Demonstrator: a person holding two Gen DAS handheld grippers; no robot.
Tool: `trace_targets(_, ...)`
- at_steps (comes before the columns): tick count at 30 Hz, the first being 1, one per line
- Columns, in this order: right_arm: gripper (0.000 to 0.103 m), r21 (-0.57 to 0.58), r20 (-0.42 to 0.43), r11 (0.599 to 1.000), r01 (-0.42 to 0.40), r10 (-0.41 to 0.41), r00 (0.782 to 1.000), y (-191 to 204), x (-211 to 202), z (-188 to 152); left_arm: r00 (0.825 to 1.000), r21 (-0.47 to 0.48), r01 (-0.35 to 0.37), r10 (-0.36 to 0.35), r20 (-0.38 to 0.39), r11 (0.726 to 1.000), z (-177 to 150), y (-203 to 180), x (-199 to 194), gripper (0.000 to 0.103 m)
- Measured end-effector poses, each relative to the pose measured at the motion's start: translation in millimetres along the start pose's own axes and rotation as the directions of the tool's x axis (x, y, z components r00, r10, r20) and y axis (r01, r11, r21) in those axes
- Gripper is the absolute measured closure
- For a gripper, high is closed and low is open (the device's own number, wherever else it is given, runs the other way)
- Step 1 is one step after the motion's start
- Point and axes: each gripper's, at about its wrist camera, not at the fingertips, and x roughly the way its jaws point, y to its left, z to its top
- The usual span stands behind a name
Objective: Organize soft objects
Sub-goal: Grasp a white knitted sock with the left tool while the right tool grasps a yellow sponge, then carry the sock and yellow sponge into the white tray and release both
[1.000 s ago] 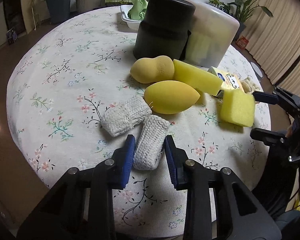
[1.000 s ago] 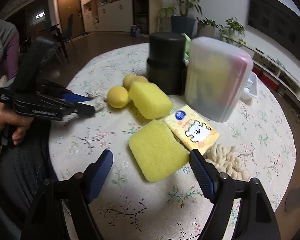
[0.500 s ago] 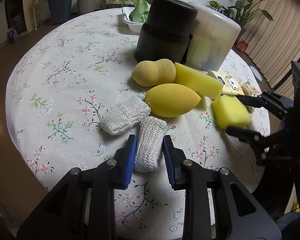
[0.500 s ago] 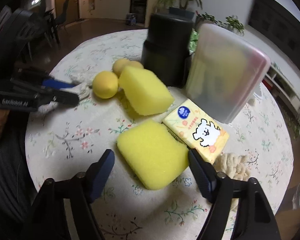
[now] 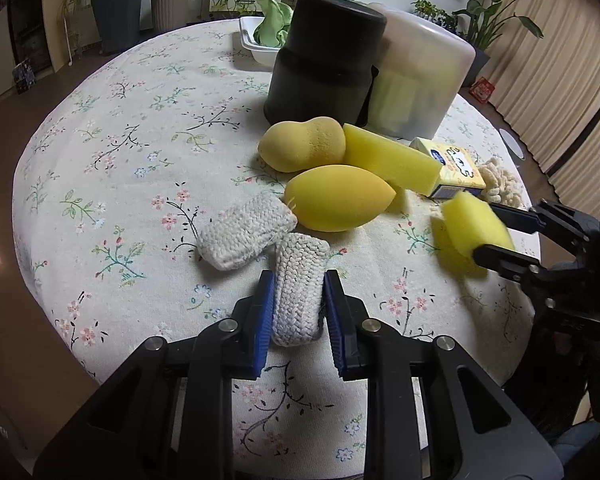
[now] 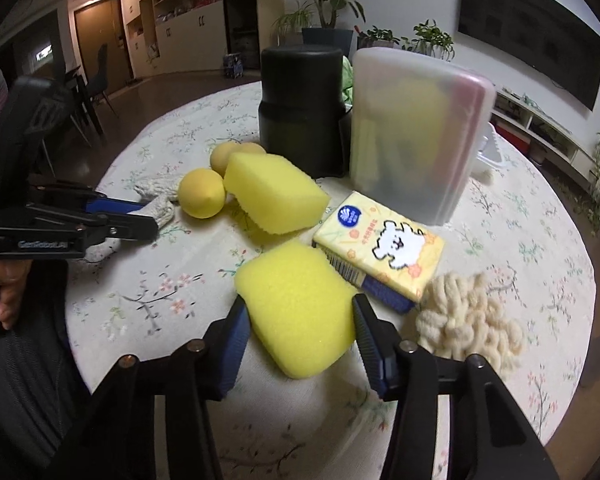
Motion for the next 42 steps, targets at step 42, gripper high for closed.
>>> trace_targets(42,0.05,0.319,0.04,0.935,0.156,-0.177,0.983,-271,-47,89,0.986,0.128,-0.011,-0.01,0.166,0.992,253,58,-9,0.081)
